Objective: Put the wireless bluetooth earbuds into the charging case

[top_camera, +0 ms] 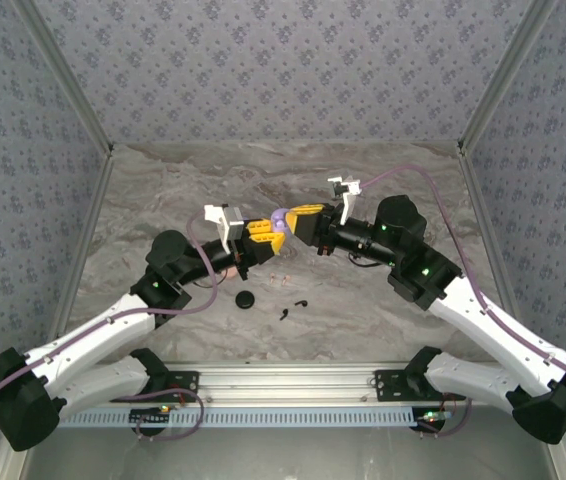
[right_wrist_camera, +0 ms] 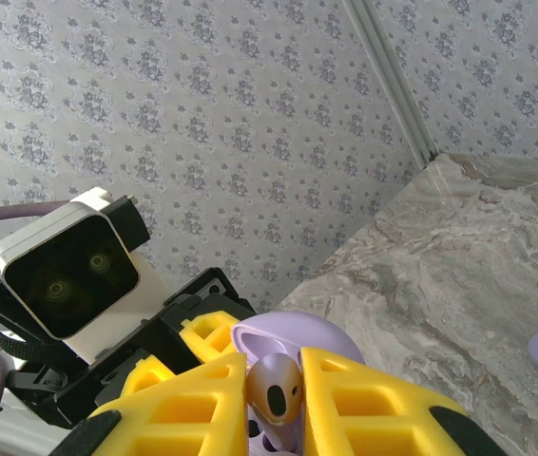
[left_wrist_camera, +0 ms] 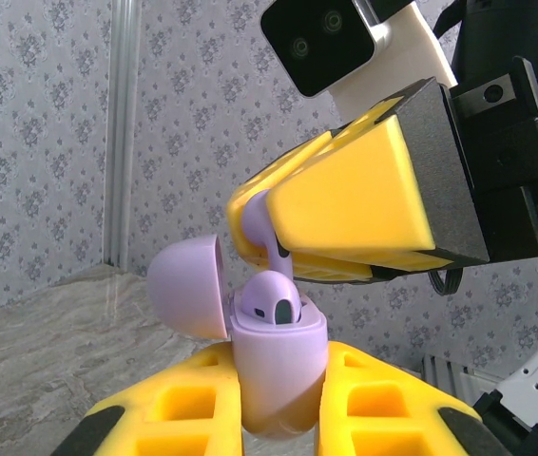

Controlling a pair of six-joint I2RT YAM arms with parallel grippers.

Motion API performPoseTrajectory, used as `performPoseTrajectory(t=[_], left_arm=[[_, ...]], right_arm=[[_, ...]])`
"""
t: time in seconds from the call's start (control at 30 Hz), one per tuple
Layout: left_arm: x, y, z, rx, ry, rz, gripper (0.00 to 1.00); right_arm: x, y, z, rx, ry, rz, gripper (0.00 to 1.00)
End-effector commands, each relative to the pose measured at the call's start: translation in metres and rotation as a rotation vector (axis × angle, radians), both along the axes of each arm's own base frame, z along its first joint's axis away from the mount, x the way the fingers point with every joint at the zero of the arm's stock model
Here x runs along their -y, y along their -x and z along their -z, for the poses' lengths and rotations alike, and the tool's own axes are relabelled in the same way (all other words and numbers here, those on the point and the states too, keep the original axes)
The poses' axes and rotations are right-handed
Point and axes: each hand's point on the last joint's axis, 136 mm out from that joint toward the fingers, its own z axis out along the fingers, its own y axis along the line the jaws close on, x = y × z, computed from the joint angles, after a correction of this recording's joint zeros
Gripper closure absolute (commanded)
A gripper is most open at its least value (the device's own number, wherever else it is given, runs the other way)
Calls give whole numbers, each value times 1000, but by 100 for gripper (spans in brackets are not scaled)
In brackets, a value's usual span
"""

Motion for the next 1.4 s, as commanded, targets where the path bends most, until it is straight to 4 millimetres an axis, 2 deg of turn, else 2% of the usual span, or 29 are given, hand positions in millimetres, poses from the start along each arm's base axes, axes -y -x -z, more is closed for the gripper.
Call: performPoseTrajectory(t=[0.0, 0.67, 0.9, 1.37], left_arm=[[-6, 6, -31, 80, 66, -9, 100], [-5, 6, -29, 77, 63, -2, 100], [-6, 7, -31, 81, 69, -6, 100], [-8, 5, -29, 77, 71, -22, 100]], right_arm=[[-3, 9, -10, 9, -18, -40, 80], [-7, 7, -19, 19, -54, -48, 79], [-7, 5, -8, 2, -23, -38, 79], [17, 4, 11, -23, 23, 42, 79]])
